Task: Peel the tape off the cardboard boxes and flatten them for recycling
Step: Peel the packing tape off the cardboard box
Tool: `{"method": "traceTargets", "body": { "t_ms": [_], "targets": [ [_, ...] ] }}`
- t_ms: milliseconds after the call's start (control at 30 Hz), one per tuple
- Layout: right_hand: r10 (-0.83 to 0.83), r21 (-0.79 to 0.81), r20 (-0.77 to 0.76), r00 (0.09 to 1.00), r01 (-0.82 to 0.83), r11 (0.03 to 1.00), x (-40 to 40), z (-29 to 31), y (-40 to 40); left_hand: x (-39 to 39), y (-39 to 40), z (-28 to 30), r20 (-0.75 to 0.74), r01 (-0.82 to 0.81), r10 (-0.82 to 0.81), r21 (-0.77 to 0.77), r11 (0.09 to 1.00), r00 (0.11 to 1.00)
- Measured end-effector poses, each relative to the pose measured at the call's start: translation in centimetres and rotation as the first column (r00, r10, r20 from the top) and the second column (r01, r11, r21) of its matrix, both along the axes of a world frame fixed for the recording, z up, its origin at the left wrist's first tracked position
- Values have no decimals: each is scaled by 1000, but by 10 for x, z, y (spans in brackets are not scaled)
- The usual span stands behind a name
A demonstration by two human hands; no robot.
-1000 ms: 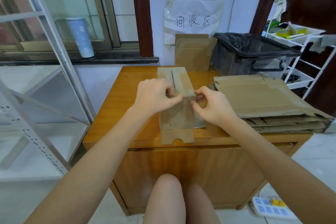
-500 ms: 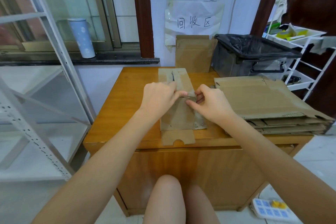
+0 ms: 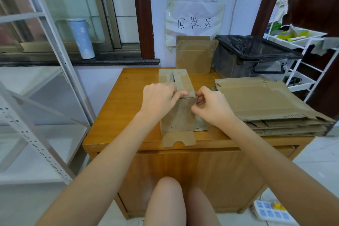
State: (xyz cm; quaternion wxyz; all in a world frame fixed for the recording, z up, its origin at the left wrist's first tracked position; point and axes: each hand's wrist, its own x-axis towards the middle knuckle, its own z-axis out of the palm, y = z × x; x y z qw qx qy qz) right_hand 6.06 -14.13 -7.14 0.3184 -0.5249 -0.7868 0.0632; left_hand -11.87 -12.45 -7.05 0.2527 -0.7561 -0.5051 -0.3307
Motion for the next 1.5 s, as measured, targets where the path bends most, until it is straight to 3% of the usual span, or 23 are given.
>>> {"method": "traceTargets", "body": {
  "t_ms": [233, 467, 633, 1033, 1200, 1367, 1500],
  "targets": [
    [-56, 28, -21, 998, 56, 998, -4, 3, 4, 2, 4, -8, 5, -39, 39, 101, 994, 999],
    [15, 79, 104, 995, -23, 997, -3, 8, 2, 6, 9, -13, 4, -79, 80, 163, 983, 997],
    [33, 67, 147, 989, -43, 997, -1, 7, 4, 8, 9, -13, -6, -122, 124, 147, 982, 992],
    [-16, 145, 400, 917, -46, 988, -9, 7, 2, 5, 3, -6, -8, -55, 57, 107, 993, 998],
    [-37, 86, 355, 934, 6, 996, -11, 9, 1, 5, 3, -7, -29, -49, 51, 71, 996, 998],
    [33, 17, 412, 911, -44, 999, -5, 18, 2, 3, 1, -6, -46, -5, 6, 29, 1000, 999],
    [128, -8, 538, 833, -146, 989, 3, 26, 7, 1, 2, -7, -65, -1, 0, -17, 1000, 998]
  ]
}}
